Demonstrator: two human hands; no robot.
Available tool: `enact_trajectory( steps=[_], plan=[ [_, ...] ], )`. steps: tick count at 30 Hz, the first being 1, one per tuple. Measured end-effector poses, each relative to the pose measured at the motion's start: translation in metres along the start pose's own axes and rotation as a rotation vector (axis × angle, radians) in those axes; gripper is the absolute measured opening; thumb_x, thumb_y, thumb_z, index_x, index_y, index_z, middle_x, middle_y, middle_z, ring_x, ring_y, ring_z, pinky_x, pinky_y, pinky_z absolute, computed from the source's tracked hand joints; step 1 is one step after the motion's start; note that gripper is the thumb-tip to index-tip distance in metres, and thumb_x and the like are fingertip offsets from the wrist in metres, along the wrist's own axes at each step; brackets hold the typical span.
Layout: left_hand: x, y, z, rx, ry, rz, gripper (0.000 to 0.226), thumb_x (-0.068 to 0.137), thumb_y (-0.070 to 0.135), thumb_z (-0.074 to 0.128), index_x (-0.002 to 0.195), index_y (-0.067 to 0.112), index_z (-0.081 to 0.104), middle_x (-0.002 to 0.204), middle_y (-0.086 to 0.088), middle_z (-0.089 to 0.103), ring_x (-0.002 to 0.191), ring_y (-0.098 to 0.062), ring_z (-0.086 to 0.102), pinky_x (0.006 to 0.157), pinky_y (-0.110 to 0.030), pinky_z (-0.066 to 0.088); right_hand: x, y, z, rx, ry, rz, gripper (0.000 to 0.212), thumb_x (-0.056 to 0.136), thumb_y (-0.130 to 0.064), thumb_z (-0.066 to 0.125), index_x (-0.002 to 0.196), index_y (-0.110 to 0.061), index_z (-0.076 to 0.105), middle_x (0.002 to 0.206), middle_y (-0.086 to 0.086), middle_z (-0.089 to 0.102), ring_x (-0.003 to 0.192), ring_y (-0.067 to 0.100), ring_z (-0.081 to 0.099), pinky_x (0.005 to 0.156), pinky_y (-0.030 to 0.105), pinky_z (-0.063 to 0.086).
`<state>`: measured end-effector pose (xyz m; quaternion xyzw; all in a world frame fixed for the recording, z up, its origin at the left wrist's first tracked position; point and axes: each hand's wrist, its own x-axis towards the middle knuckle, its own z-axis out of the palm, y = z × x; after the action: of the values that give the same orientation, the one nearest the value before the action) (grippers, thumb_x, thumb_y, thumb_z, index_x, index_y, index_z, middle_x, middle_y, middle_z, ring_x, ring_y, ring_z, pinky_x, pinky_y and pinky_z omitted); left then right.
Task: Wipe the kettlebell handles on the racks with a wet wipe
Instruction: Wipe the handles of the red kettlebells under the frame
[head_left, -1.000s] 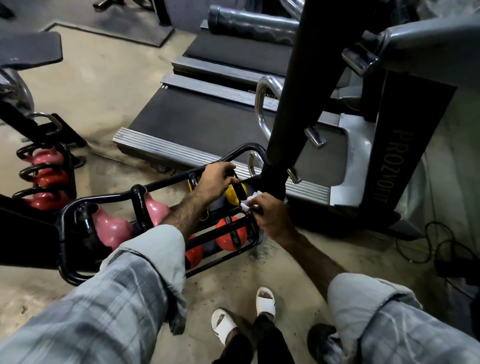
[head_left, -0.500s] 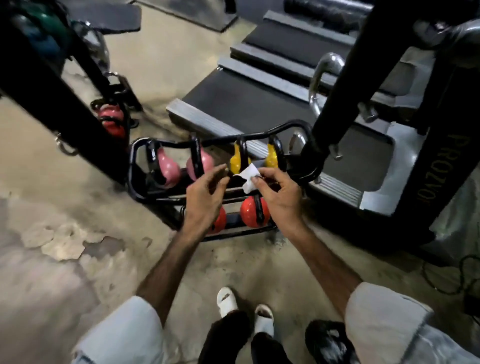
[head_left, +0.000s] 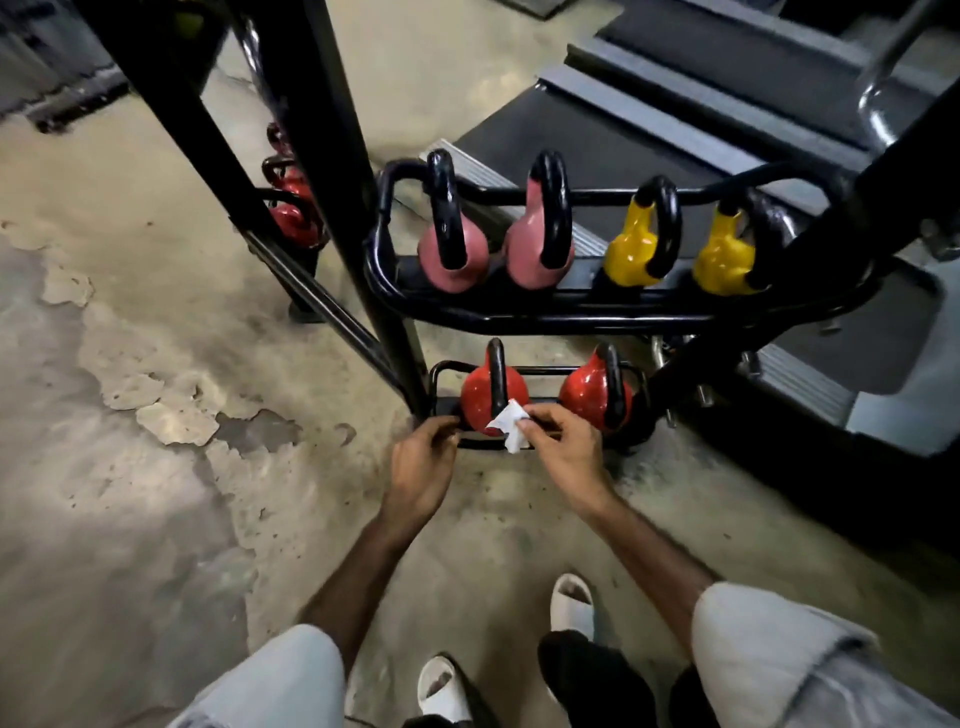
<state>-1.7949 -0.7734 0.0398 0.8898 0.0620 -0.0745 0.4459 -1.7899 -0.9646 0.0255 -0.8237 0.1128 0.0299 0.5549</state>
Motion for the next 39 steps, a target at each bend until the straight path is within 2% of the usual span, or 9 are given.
enact_trajectory(
  steps=[6,11,16,21,25,29,32,35,39],
  plan=[
    [0.068,-0.05,0.068,0.111,-0.067,0.081,0.018,0.092,0.017,0.054,0.098,0.013,0.07,0.095,-0.004,0.073,0.087,-0.021,0.068,0.077,-0.031,0.052,0.081,0.094,0.016,-0.138,0.061,-0.039,0.01,0.088,-0.021,0.069,0.097,-0.019,0.073,0.088,-0.01,0.071,0.081,-0.001,0.065,0.072,0.002,0.041],
    [0.154,-0.129,0.158,0.063,-0.071,0.145,0.018,0.09,0.008,0.057,0.105,0.012,0.065,0.095,0.005,0.063,0.083,-0.007,0.058,0.076,-0.019,0.047,0.18,0.192,0.06,-0.082,0.103,-0.196,0.011,0.08,-0.031,0.072,0.091,-0.027,0.074,0.086,-0.014,0.07,0.082,0.007,0.067,0.079,0.035,0.056],
    [0.217,-0.208,0.239,0.056,0.037,0.289,0.04,0.086,0.032,0.065,0.122,0.017,0.057,0.118,0.0,0.059,0.106,-0.012,0.058,0.095,-0.034,0.048,0.255,0.249,0.098,-0.118,0.207,-0.392,0.012,0.083,-0.02,0.073,0.095,-0.021,0.077,0.087,-0.009,0.072,0.079,0.002,0.066,0.076,0.02,0.051],
    [0.255,-0.211,0.255,-0.08,0.187,0.385,0.04,0.082,0.039,0.068,0.117,0.019,0.062,0.115,0.006,0.061,0.106,-0.006,0.059,0.096,-0.03,0.049,0.311,0.251,0.117,-0.232,0.156,-0.588,0.018,0.089,-0.016,0.066,0.104,-0.015,0.076,0.098,0.0,0.075,0.088,0.008,0.067,0.083,0.022,0.05],
    [0.266,-0.209,0.247,-0.09,0.158,0.315,0.041,0.075,0.044,0.073,0.11,0.024,0.068,0.108,0.013,0.064,0.096,0.002,0.06,0.09,-0.023,0.049,0.328,0.255,0.125,-0.395,-0.078,-0.549,0.022,0.094,-0.025,0.059,0.108,-0.019,0.075,0.104,-0.002,0.075,0.092,0.002,0.066,0.081,0.017,0.048],
    [0.259,-0.197,0.243,-0.037,0.175,0.208,0.036,0.074,0.041,0.075,0.106,0.025,0.07,0.101,0.011,0.068,0.084,0.002,0.056,0.075,-0.014,0.036,0.314,0.263,0.118,-0.387,-0.116,-0.69,0.018,0.091,-0.017,0.064,0.104,-0.011,0.075,0.112,0.005,0.072,0.106,0.006,0.064,0.092,0.019,0.046],
    [0.259,-0.193,0.24,-0.027,0.161,0.164,0.04,0.074,0.043,0.075,0.108,0.024,0.069,0.105,0.013,0.068,0.089,-0.003,0.06,0.079,-0.017,0.041,0.32,0.259,0.127,-0.424,-0.037,-0.791,0.012,0.085,-0.015,0.069,0.09,-0.008,0.078,0.095,0.009,0.072,0.092,0.018,0.067,0.082,0.015,0.042],
    [0.258,-0.194,0.238,-0.023,0.147,0.14,0.044,0.073,0.046,0.075,0.111,0.026,0.068,0.114,0.008,0.067,0.099,-0.008,0.061,0.09,-0.025,0.046,0.343,0.246,0.135,-0.449,0.033,-0.672,0.015,0.085,-0.017,0.071,0.095,-0.009,0.078,0.094,0.01,0.064,0.083,0.015,0.058,0.073,0.005,0.036],
    [0.261,-0.194,0.239,-0.004,0.136,0.131,0.045,0.073,0.049,0.075,0.111,0.028,0.067,0.119,0.005,0.064,0.109,-0.01,0.056,0.097,-0.027,0.044,0.37,0.242,0.14,-0.44,0.022,-0.511,0.009,0.081,-0.026,0.074,0.087,-0.022,0.077,0.081,0.001,0.073,0.062,0.011,0.062,0.066,0.029,0.053]
  ],
)
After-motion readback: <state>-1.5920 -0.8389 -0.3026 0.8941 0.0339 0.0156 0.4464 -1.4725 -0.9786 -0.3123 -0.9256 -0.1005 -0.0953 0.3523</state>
